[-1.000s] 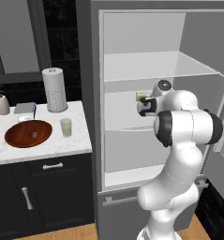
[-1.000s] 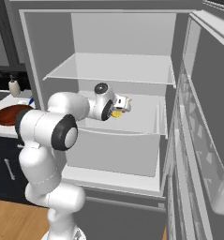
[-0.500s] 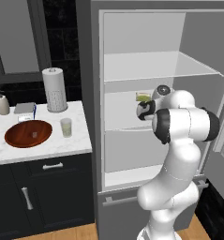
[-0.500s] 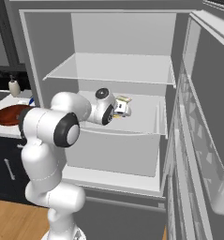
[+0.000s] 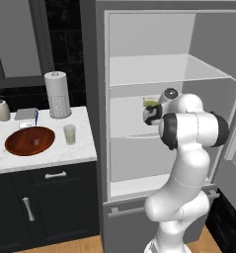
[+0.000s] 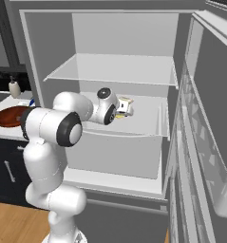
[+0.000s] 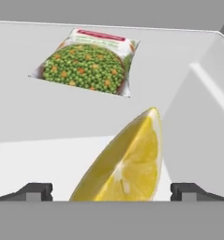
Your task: Grab a lemon wedge from the fridge and one ice cube from the ice bowl, and put them in the glass of lemonade.
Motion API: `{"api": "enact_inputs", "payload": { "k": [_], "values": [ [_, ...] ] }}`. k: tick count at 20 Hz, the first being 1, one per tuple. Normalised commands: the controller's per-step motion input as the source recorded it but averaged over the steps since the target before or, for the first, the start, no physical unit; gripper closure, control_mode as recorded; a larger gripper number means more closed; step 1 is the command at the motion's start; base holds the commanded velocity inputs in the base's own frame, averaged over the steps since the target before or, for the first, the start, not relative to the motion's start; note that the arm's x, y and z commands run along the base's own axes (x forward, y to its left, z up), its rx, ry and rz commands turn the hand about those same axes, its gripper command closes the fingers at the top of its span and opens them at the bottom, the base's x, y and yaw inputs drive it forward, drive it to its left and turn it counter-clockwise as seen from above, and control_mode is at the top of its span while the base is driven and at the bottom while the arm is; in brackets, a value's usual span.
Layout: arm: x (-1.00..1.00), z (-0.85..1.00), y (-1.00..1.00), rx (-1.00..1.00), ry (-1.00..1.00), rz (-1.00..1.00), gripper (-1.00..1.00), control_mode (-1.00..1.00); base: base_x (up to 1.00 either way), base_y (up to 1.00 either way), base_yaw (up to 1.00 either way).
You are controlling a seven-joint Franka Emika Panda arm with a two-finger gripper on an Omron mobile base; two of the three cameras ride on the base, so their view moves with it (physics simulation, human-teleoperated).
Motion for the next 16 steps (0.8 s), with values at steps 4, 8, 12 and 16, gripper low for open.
{"api": "enact_inputs", "payload": {
  "k": [4,8,12,16],
  "values": [
    [0.25,0.00,-0.01,0.00,0.00,0.00,-1.00,-1.00,0.00,0.00,0.00],
    [0.17,0.00,-0.04,0.00,0.00,0.00,-1.00,-1.00,0.00,0.00,0.00],
    [0.00,-0.14,-0.18,0.03,0.00,-0.01,-1.00,-1.00,0.00,0.00,0.00],
    [-0.15,-0.20,-0.22,0.05,0.00,0.00,-1.00,-1.00,0.00,0.00,0.00]
  ]
}}
